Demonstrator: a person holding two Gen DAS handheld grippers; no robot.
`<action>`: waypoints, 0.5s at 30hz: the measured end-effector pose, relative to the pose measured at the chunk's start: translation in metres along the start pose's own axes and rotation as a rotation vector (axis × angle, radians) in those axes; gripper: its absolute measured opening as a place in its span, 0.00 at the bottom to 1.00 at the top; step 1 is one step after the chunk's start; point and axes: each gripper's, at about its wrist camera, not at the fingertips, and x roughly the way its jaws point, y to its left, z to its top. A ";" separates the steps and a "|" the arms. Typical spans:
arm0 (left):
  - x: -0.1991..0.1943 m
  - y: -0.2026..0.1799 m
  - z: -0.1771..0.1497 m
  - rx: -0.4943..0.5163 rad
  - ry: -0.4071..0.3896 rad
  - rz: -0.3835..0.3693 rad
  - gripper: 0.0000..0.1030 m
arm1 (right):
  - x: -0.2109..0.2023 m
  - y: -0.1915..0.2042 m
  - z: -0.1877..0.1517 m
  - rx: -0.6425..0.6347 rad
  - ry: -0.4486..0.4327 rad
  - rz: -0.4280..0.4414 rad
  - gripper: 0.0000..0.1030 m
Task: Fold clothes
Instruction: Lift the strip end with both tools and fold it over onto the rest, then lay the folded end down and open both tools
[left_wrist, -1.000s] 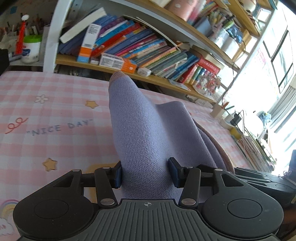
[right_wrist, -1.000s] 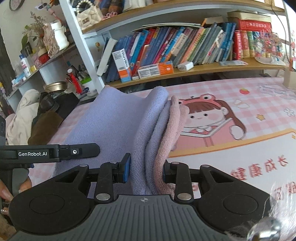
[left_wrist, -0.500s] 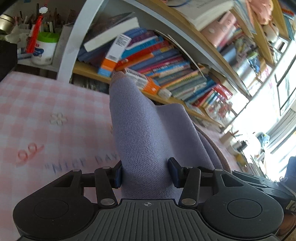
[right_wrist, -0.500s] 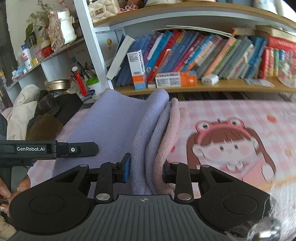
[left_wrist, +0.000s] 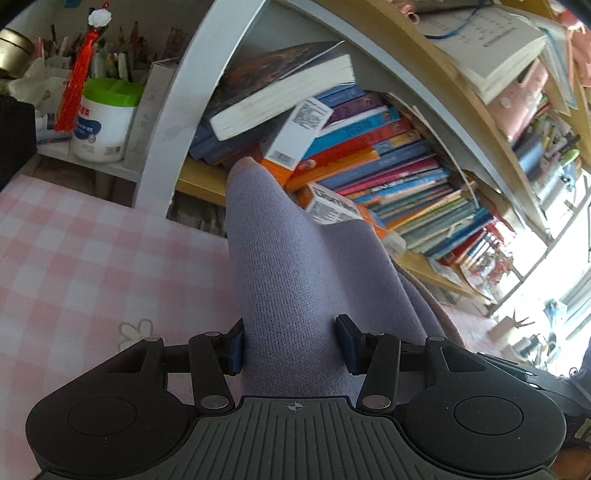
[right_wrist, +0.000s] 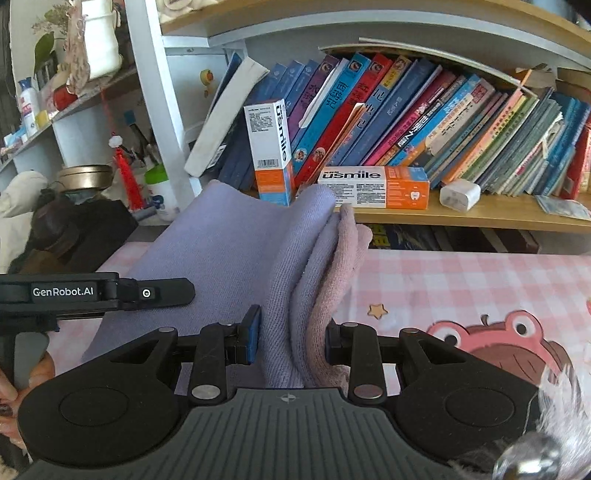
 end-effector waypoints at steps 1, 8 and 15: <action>0.003 0.002 0.001 -0.005 0.002 0.003 0.46 | 0.005 -0.001 0.000 -0.003 -0.002 0.000 0.27; 0.023 0.021 -0.007 -0.036 0.037 0.032 0.46 | 0.036 -0.017 -0.013 0.035 0.039 0.022 0.30; 0.024 0.023 -0.011 -0.047 0.047 0.046 0.50 | 0.040 -0.028 -0.018 0.079 0.062 0.016 0.44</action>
